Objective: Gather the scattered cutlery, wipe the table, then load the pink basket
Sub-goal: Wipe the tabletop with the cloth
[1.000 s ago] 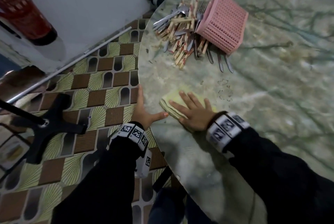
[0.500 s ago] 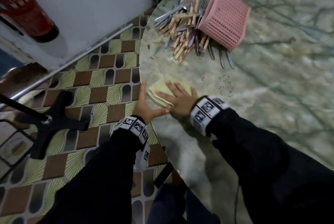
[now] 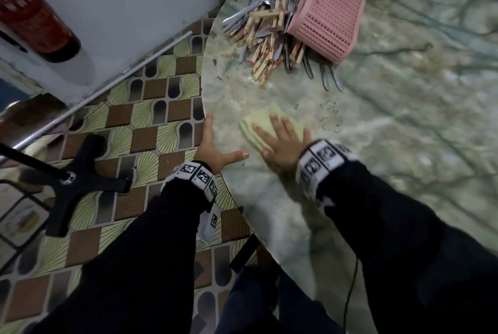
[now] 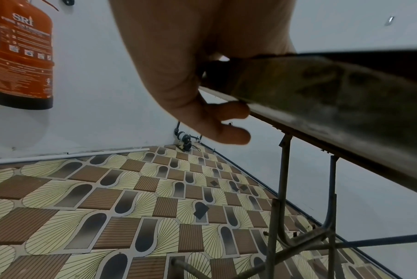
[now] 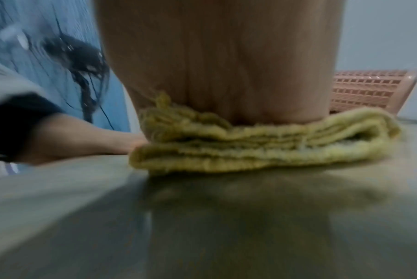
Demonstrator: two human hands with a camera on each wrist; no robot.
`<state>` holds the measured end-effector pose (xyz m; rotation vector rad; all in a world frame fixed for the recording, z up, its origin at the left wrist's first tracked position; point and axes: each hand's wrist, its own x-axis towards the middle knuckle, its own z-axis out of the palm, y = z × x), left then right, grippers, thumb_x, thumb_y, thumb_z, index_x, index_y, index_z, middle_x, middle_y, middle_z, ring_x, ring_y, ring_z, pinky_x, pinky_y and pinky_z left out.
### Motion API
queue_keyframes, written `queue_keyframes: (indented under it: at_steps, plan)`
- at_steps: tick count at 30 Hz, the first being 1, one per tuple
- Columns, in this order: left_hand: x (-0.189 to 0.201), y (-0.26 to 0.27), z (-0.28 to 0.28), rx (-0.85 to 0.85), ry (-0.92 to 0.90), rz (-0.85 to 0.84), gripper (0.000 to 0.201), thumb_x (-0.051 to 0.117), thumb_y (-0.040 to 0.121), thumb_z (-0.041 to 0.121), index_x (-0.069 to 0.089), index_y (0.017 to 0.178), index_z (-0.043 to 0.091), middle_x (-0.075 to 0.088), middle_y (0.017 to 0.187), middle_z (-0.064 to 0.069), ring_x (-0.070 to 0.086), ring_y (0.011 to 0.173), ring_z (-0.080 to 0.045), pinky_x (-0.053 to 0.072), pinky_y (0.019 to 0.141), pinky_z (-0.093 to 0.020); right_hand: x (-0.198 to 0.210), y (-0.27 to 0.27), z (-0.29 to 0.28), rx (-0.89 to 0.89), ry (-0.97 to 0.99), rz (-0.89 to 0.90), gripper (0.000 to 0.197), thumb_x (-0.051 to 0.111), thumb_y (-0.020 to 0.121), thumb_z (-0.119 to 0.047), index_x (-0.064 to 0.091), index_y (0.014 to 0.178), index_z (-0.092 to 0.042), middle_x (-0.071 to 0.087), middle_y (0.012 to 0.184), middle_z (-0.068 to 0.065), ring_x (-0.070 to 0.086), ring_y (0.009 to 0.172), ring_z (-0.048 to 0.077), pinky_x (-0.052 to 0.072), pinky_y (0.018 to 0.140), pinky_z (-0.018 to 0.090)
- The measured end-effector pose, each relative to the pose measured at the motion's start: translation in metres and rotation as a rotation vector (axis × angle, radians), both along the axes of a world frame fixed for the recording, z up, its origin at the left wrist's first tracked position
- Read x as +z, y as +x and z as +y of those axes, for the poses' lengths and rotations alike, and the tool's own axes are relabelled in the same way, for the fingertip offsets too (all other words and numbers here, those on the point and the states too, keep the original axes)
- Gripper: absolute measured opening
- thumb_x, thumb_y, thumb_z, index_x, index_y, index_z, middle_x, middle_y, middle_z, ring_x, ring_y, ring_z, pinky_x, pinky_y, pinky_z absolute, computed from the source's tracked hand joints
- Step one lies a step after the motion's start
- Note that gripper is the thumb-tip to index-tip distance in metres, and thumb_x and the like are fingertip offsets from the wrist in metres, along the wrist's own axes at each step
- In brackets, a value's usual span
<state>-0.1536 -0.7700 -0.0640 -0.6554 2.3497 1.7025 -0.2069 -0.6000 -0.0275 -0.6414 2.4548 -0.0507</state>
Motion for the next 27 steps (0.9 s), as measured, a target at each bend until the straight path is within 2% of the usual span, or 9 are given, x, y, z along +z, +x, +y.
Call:
queue_keyframes:
  at_steps: [4,8,11,14,17,19,22,24,27]
  plan:
    - [0.001,0.000,0.000,-0.015,-0.024,-0.005,0.118,0.081,0.068,0.018,-0.004,0.149,0.026,0.006,0.157,0.001,0.012,0.143,-0.015,0.016,0.111,-0.027,0.007,0.047,0.066,0.044,0.084,-0.061,0.058,0.030,0.099,-0.042,-0.007,0.143,-0.049,-0.026,0.154,-0.008,-0.017,0.144,0.018,-0.004,0.112,0.056]
    - [-0.002,-0.001,-0.001,-0.021,-0.061,-0.015,0.116,0.080,0.069,0.022,-0.003,0.150,0.025,0.006,0.157,0.000,0.010,0.144,-0.016,0.015,0.112,-0.028,0.003,0.003,0.137,-0.298,0.114,-0.052,0.058,0.030,0.099,-0.041,-0.005,0.144,-0.046,-0.023,0.155,-0.005,-0.014,0.144,0.021,0.000,0.113,0.055]
    - [-0.004,-0.002,-0.002,-0.026,-0.112,-0.027,0.115,0.081,0.069,0.026,-0.002,0.150,0.024,0.009,0.157,-0.003,0.014,0.143,-0.017,0.017,0.113,-0.030,-0.005,-0.027,0.126,-0.464,0.043,0.018,0.060,0.035,0.098,-0.036,0.000,0.147,-0.040,-0.021,0.155,0.004,-0.015,0.144,0.029,-0.001,0.116,0.050]
    - [-0.006,-0.003,-0.006,-0.038,-0.163,-0.057,0.118,0.082,0.064,0.036,0.000,0.149,0.029,0.014,0.156,-0.007,0.020,0.142,-0.022,0.021,0.115,-0.036,-0.012,-0.003,0.070,-0.338,0.046,0.106,0.059,0.028,0.097,-0.041,-0.001,0.148,-0.036,-0.017,0.156,0.006,-0.011,0.144,0.030,0.002,0.115,0.052]
    - [-0.007,-0.002,-0.006,-0.034,-0.354,-0.106,0.117,0.079,0.059,0.054,0.004,0.148,0.036,0.013,0.154,-0.010,0.020,0.140,-0.030,0.025,0.113,-0.045,-0.008,0.069,0.033,-0.005,0.066,0.100,0.057,0.016,0.094,-0.050,-0.007,0.146,-0.043,-0.026,0.153,-0.002,-0.016,0.144,0.022,-0.005,0.111,0.058]
    - [-0.004,0.001,-0.003,-0.032,-0.486,-0.072,0.109,0.076,0.063,0.056,0.012,0.148,0.031,0.008,0.155,-0.008,0.013,0.141,-0.030,0.020,0.114,-0.043,0.003,0.110,0.039,0.175,0.056,-0.006,0.057,0.025,0.098,-0.043,-0.009,0.144,-0.047,-0.037,0.145,-0.006,-0.024,0.141,0.019,-0.011,0.109,0.059]
    - [-0.001,0.004,0.004,-0.075,-0.563,0.007,0.100,0.072,0.071,0.050,0.017,0.149,0.018,0.003,0.157,-0.009,0.004,0.144,-0.028,0.008,0.115,-0.038,0.007,0.125,0.086,0.237,0.090,-0.130,0.058,0.026,0.098,-0.045,-0.008,0.144,-0.048,-0.039,0.139,-0.012,-0.028,0.135,0.012,-0.012,0.109,0.059]
    - [-0.001,0.005,0.006,-0.111,-0.568,0.003,0.098,0.069,0.075,0.048,0.014,0.149,0.014,-0.002,0.157,-0.011,0.001,0.145,-0.028,0.006,0.116,-0.036,0.006,0.104,0.123,0.110,0.156,-0.109,0.061,0.017,0.090,-0.052,-0.009,0.144,-0.044,-0.037,0.143,-0.010,-0.022,0.142,0.018,-0.008,0.110,0.059]
    - [-0.002,0.004,0.008,-0.127,-0.537,-0.006,0.098,0.069,0.077,0.044,0.011,0.149,0.012,-0.007,0.157,-0.010,0.001,0.145,-0.028,0.009,0.116,-0.037,0.009,0.050,0.155,-0.268,0.128,-0.066,0.058,0.027,0.097,-0.048,-0.003,0.146,-0.043,-0.022,0.155,-0.004,-0.014,0.145,0.022,0.000,0.113,0.057]
